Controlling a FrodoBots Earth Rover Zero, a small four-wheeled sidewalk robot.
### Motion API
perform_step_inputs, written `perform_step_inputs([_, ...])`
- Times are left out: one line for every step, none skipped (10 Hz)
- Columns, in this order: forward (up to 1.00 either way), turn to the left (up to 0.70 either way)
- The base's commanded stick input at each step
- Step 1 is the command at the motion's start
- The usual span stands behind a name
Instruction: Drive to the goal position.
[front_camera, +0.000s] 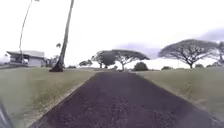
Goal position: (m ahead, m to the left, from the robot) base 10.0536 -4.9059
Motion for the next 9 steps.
perform_step_inputs([0.84, 0.00])
perform_step_inputs([0.84, 0.00])
perform_step_inputs([0.84, 0.00])
perform_step_inputs([0.84, 0.00])
perform_step_inputs([0.84, 0.00])
perform_step_inputs([0.84, 0.00])
perform_step_inputs([0.84, 0.00])
perform_step_inputs([0.84, 0.00])
perform_step_inputs([0.84, 0.00])
